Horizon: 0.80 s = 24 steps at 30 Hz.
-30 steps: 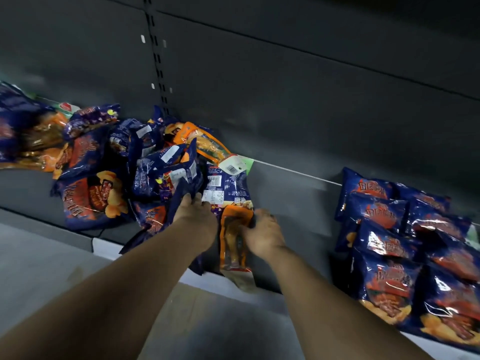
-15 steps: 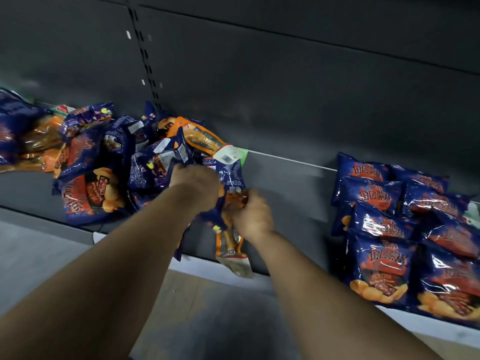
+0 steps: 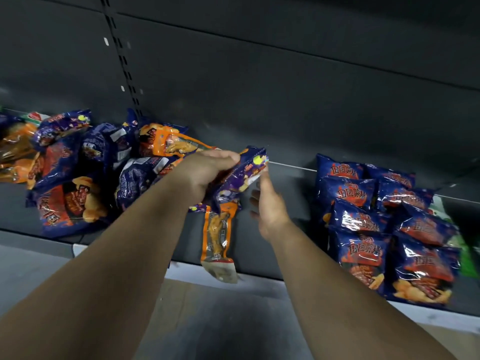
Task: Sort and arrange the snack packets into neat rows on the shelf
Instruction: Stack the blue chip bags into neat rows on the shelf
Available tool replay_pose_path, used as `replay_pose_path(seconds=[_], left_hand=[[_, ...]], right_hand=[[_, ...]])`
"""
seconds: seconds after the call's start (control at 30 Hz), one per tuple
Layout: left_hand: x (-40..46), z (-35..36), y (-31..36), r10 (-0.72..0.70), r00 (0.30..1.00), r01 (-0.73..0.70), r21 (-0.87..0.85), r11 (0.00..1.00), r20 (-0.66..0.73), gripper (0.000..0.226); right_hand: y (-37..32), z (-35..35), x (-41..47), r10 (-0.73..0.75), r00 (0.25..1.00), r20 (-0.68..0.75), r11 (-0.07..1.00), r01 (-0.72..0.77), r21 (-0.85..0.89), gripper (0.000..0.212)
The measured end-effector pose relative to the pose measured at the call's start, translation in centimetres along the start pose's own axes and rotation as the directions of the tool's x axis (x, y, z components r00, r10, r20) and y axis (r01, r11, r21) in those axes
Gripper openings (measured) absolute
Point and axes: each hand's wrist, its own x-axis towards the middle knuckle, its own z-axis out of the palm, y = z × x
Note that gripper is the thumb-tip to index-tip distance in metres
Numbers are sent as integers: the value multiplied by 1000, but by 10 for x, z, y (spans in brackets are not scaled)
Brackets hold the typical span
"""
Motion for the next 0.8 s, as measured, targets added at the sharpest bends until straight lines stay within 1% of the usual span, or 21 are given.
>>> replay_pose_path(seconds=[0.07,0.13,0.17,0.23,0.3,0.33,0.37,0.43,0.47,0.5,0.57,0.63,0.67,0.73,0.77,0.8], left_hand=[[-2,12,-3,-80,994,91,-169,981,68,9],[-3,19,-9,-147,983,171,-260,950,108,15],[-2,22,-12,-173,978,200,-300,933,112,17],[1,26,-18,-219,973,229,-388,893,70,19],[3,30,-23,-285,958,249,-435,865,-19,19],[3,33,-24,-318,947,263,-445,856,-53,19],[3,36,-25,-337,939,273,-442,854,-72,18],[3,43,-26,-325,942,264,-415,871,-82,17],[3,47,-26,-306,949,251,-400,882,-80,16],[3,50,-26,-295,953,246,-385,890,-74,18],[5,55,-29,-283,957,248,-331,910,-60,19],[9,58,-35,-255,962,225,-254,941,-92,21],[14,58,-42,-216,964,186,-185,965,-153,30],[20,53,-55,-84,957,103,55,993,-276,53],[20,50,-59,-31,954,79,151,985,-299,59],[21,46,-63,-14,957,70,183,981,-289,58]], right_hand=[[0,-1,-2,28,997,74,995,-35,91,50],[-2,-4,-5,51,994,101,985,-67,160,51],[-2,-6,-3,56,994,95,984,-71,163,53],[-3,-10,-2,41,999,30,995,-44,94,56],[-2,-11,-3,-33,999,-10,999,34,25,57],[-2,-12,-5,-80,996,26,997,79,12,56],[0,-12,-4,-119,988,97,993,120,1,55],[3,-14,-4,-120,963,243,991,130,-25,47],[5,-17,-2,-108,955,276,992,122,-33,40],[5,-21,0,-99,956,275,993,115,-42,35],[4,-32,3,-82,970,227,993,99,-64,19],[1,-41,7,-29,981,194,998,39,-49,13],[-1,-46,9,10,981,191,1000,-6,-24,12],[-4,-55,12,65,981,183,998,-69,16,10],[-5,-59,13,80,980,183,996,-85,19,15],[-6,-65,13,91,978,189,995,-95,15,21]])
